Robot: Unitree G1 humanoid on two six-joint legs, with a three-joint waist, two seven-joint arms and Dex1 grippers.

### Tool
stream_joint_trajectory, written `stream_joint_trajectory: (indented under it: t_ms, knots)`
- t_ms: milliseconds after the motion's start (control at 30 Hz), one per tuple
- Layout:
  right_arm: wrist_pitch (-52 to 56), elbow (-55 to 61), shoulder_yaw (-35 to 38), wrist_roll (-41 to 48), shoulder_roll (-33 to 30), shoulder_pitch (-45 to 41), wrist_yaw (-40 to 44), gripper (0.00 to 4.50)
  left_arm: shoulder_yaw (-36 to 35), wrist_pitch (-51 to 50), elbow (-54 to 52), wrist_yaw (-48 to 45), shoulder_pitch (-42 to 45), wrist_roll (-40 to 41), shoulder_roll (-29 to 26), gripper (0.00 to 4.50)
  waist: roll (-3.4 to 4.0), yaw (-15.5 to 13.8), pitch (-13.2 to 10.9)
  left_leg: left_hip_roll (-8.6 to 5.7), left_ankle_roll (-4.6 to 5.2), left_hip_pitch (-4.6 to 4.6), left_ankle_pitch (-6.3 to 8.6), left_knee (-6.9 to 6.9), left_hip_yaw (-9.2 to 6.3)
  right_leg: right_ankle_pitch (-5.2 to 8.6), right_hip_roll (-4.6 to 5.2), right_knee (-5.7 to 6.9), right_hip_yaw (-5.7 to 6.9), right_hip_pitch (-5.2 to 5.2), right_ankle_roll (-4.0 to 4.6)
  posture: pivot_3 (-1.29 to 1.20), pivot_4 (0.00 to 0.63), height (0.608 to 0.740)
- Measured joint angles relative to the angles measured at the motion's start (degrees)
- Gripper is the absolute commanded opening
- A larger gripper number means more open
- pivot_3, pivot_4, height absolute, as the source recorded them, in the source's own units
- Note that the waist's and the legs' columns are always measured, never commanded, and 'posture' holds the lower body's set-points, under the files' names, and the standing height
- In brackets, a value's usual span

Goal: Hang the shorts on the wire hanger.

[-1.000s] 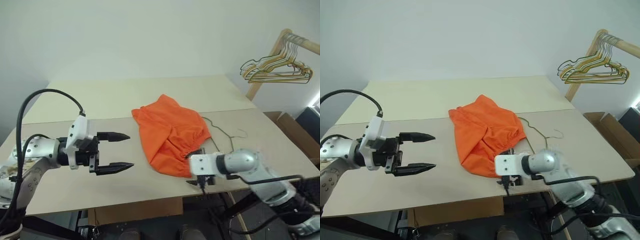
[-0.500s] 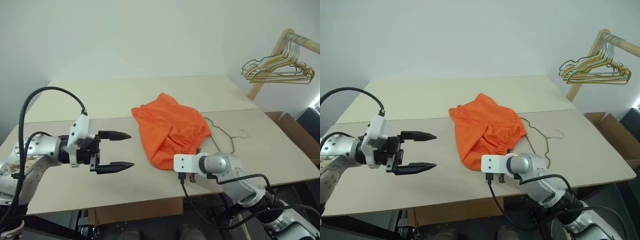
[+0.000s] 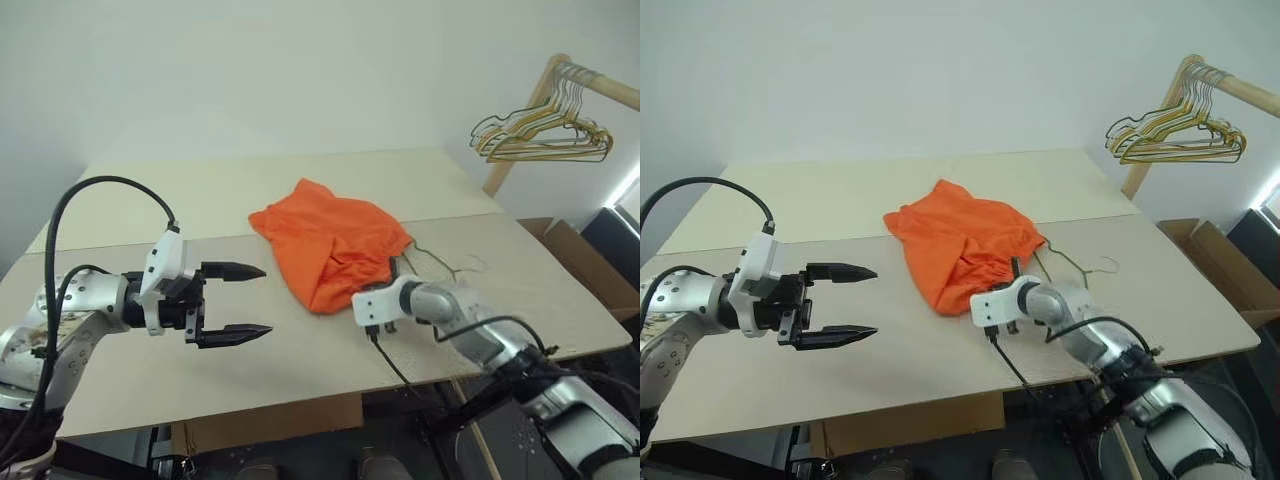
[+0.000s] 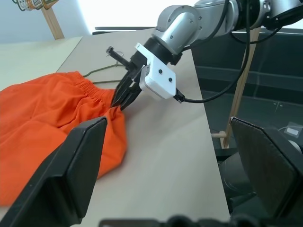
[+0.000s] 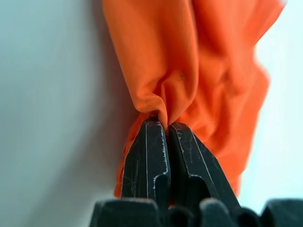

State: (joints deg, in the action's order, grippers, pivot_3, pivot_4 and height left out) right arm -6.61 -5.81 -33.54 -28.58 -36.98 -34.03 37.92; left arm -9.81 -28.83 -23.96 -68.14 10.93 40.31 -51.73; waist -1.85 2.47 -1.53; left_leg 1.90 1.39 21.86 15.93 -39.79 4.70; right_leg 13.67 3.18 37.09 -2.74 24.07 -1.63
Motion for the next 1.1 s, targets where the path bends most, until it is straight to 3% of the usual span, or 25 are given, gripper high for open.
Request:
stream_joint_trajectory:
  t_ms: [100,267,533,700,833,967,1100]
  knots:
    - [-7.42,0.33,0.77,4.84,-0.95,1.22,3.36,0.01,1.23,0.61,0.07,-0.02,0.66,-1.44,0.08,4.5,0.0,-0.43,0.0,-0.04,0.08,0.13,0.05,-0.02,-0.05,0.02,0.06,-0.05,0.04,0.02,-0.04,0.02,0.0,0.74]
    - [-15.5,5.63,1.53,12.64,-8.78,8.58,12.62,0.01,4.87,3.67,3.41,-1.69,5.04,-4.59,0.91,4.5,0.0,-1.74,0.0,-0.08,0.17,0.13,0.1,-0.13,0.01,0.02,0.15,-0.07,0.05,-0.03,-0.1,-0.01,0.0,0.74]
    - [-22.83,9.37,5.05,17.84,-18.32,14.76,20.31,0.01,14.01,12.74,16.69,-11.11,18.82,-12.07,4.61,4.5,-0.01,-1.05,0.0,-0.05,0.17,-0.21,0.09,-0.2,0.08,0.04,0.05,-0.06,0.03,-0.36,-0.09,-0.08,0.0,0.74]
    - [-23.14,10.81,6.39,17.6,-18.35,16.8,20.63,0.01,23.87,28.6,33.06,-19.85,28.67,-22.67,11.13,4.5,-0.02,0.04,0.02,-0.07,0.17,-0.22,0.09,-0.24,0.09,0.04,0.03,-0.09,0.02,-0.45,-0.09,-0.11,0.0,0.74]
    - [-21.58,12.52,7.27,16.86,-16.61,17.28,20.58,0.01,32.01,45.3,54.37,-21.47,40.17,-34.03,21.9,4.5,-0.04,0.37,0.02,-0.08,0.29,-0.15,0.16,-0.44,0.07,0.01,0.02,-0.29,0.05,-0.59,-0.12,-0.14,0.0,0.74]
    - [-20.22,13.36,7.54,16.2,-15.78,17.42,20.66,0.01,35.75,55.01,69.85,-17.91,47.64,-42.66,27.73,4.5,-0.05,1.87,0.02,-0.1,0.53,-0.07,0.3,-0.51,0.1,0.0,0.03,-0.41,-0.04,-0.58,-0.21,-0.16,0.0,0.74]
    - [-19.06,14.11,7.69,15.44,-15.19,17.45,20.68,0.01,36.81,55.83,82.94,-11.23,53.32,-48.61,32.5,4.5,-0.05,3.14,0.02,-0.14,0.6,-0.03,0.35,-0.55,0.03,0.01,0.08,-0.4,-0.08,-0.58,-0.37,-0.18,0.0,0.74]
